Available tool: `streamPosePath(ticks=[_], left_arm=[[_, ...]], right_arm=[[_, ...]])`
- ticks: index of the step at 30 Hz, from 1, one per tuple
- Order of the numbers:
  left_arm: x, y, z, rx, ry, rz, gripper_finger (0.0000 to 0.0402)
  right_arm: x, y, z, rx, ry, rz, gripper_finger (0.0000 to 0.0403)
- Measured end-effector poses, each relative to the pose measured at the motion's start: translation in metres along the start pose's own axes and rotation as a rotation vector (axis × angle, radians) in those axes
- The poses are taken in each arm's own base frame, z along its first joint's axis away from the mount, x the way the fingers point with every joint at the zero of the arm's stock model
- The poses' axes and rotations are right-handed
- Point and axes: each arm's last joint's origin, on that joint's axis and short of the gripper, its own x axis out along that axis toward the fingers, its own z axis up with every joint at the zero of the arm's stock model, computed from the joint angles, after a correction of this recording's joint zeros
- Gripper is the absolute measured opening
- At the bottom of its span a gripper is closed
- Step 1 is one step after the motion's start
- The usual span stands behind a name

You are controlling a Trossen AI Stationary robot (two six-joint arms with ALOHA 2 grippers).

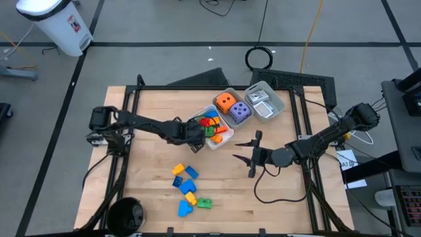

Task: Pick & Place Toys
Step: Put the green game piece into the white bin

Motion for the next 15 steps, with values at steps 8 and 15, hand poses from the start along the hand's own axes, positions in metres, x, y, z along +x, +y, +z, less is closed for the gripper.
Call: streamPosePath(ticks=[8, 15], left_arm=[[0.020, 0.008, -0.004, -0.049, 0.005, -0.004, 0.0191], [0.023, 0.007, -0.010, -0.046, 0.068, -0.086, 0.0191]], right_arm=[[0.000, 0.000, 0.000, 0.000, -0.001, -0.001, 0.0164], [0.000, 0.000, 0.000, 0.000, 0.000, -0.003, 0.0164]])
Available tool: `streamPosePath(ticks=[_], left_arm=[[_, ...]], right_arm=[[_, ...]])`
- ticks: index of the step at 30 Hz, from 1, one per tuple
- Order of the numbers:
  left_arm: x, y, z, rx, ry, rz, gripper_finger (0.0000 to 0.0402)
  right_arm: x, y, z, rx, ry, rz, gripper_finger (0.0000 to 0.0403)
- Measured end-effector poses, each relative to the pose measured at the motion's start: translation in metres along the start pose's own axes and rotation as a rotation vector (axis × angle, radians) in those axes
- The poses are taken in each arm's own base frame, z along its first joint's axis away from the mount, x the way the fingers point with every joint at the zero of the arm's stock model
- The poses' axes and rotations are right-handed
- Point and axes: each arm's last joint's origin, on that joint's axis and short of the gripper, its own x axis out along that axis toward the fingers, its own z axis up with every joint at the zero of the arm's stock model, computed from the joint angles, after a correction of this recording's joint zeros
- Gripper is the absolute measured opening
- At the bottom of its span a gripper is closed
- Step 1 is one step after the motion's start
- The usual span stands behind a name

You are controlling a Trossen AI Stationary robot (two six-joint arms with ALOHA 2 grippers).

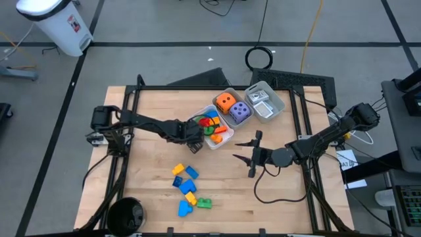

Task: Pick & Place Toys
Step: Put the green game piece into the white bin

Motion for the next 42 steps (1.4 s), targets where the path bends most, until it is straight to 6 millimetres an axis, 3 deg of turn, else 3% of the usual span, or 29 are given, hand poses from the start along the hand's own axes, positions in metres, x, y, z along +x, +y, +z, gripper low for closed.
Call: streamPosePath(ticks=[5, 10, 16, 23, 30, 42], left_arm=[[-0.005, -0.010, -0.006, 0.006, 0.113, -0.179, 0.0191], [-0.018, -0.024, -0.022, 0.013, 0.180, -0.251, 0.0191], [-0.039, -0.038, -0.034, 0.068, 0.141, -0.303, 0.0191], [-0.058, -0.038, -0.034, 0.074, 0.019, -0.267, 0.0191], [-0.053, -0.032, -0.027, 0.033, -0.018, -0.214, 0.0195], [-0.031, -0.027, -0.015, 0.028, -0.023, -0.179, 0.0271]], right_arm=[[0.000, 0.000, 0.000, 0.000, 0.000, 0.000, 0.0164], [0.000, 0.000, 0.000, 0.000, 0.000, -0.001, 0.0164], [0.000, 0.000, 0.000, 0.001, -0.002, -0.001, 0.0164], [0.000, 0.000, 0.000, 0.013, -0.004, -0.001, 0.0164], [0.000, 0.000, 0.000, 0.012, -0.004, -0.001, 0.0164], [0.000, 0.000, 0.000, 0.011, -0.002, -0.001, 0.0164]])
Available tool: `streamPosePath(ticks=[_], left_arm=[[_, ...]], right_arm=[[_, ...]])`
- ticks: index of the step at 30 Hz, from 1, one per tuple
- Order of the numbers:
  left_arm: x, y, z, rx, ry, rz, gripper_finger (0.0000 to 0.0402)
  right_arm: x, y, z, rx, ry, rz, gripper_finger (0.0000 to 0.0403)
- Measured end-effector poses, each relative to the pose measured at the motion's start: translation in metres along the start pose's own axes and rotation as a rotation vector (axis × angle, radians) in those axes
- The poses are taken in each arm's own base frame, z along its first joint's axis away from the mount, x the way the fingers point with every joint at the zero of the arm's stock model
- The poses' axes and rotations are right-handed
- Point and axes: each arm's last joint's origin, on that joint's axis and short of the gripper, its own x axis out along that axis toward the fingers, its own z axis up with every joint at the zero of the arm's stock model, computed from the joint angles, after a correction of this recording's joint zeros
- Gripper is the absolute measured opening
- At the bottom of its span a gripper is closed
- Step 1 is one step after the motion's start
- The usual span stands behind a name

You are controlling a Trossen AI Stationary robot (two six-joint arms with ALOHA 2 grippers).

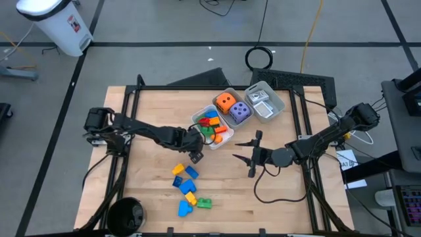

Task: Pick & Place Toys
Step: Put the green game piece into the white bin

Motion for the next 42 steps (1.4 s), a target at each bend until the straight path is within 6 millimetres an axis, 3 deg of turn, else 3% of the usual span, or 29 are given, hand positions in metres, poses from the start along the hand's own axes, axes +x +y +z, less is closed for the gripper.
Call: streamPosePath(ticks=[6, 12, 18, 23, 28, 31, 35, 39, 42], left_arm=[[0.009, 0.001, -0.002, -0.022, 0.042, 0.004, 0.0272], [0.020, 0.000, -0.006, -0.012, 0.090, 0.010, 0.0244], [0.019, 0.000, -0.005, 0.004, 0.073, 0.016, 0.0187], [0.018, 0.000, -0.005, 0.014, 0.071, 0.013, 0.0102], [0.015, 0.000, -0.004, 0.016, 0.087, -0.020, 0.0094], [0.003, -0.004, -0.003, 0.022, 0.076, -0.062, 0.0094], [-0.030, -0.014, 0.003, 0.049, -0.018, -0.138, 0.0094], [-0.066, -0.020, 0.016, 0.083, -0.196, -0.153, 0.0094], [-0.077, -0.019, 0.029, 0.098, -0.319, -0.158, 0.0094]], right_arm=[[0.001, -0.001, 0.000, -0.001, 0.002, -0.001, 0.0164], [0.002, -0.001, -0.001, 0.001, 0.001, 0.015, 0.0164], [0.002, -0.002, -0.001, 0.014, 0.001, 0.014, 0.0164], [0.002, -0.002, -0.001, 0.016, 0.001, 0.014, 0.0164], [0.002, -0.002, -0.001, 0.017, 0.002, 0.014, 0.0164], [0.002, -0.002, -0.001, 0.016, 0.002, 0.014, 0.0164], [0.002, -0.002, -0.001, 0.015, 0.003, 0.013, 0.0164], [0.003, -0.003, -0.001, 0.018, 0.003, 0.008, 0.0164], [0.003, -0.004, -0.001, 0.019, 0.003, 0.007, 0.0164]])
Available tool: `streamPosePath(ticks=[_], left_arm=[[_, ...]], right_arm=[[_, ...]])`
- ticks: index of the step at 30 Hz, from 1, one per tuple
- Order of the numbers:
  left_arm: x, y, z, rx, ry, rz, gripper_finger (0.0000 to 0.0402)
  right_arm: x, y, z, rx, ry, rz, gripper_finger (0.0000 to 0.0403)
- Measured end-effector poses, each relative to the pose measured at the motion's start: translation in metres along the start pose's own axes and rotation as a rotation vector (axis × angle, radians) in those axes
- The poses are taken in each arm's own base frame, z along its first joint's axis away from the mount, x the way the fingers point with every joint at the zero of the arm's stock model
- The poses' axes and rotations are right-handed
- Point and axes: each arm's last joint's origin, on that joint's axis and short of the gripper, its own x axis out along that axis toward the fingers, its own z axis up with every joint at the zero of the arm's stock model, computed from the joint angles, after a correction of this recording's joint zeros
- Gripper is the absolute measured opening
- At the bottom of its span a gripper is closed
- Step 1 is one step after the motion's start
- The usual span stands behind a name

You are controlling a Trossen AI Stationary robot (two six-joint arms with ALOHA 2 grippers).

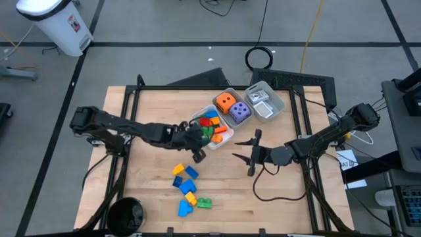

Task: Pick & Place Toys
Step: Put the green game piece into the white bin, then put the yellow game piece into the white bin

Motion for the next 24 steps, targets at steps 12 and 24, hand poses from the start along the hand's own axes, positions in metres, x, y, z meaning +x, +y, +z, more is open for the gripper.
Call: streamPosePath(ticks=[12, 24], left_arm=[[0.070, 0.036, 0.013, -0.046, -0.025, 0.083, 0.0118], [0.053, 0.057, 0.029, -0.138, 0.072, -0.188, 0.0323]], right_arm=[[0.000, 0.001, 0.000, -0.002, 0.000, 0.024, 0.0164], [0.001, 0.000, -0.001, -0.003, 0.004, 0.021, 0.0164]])
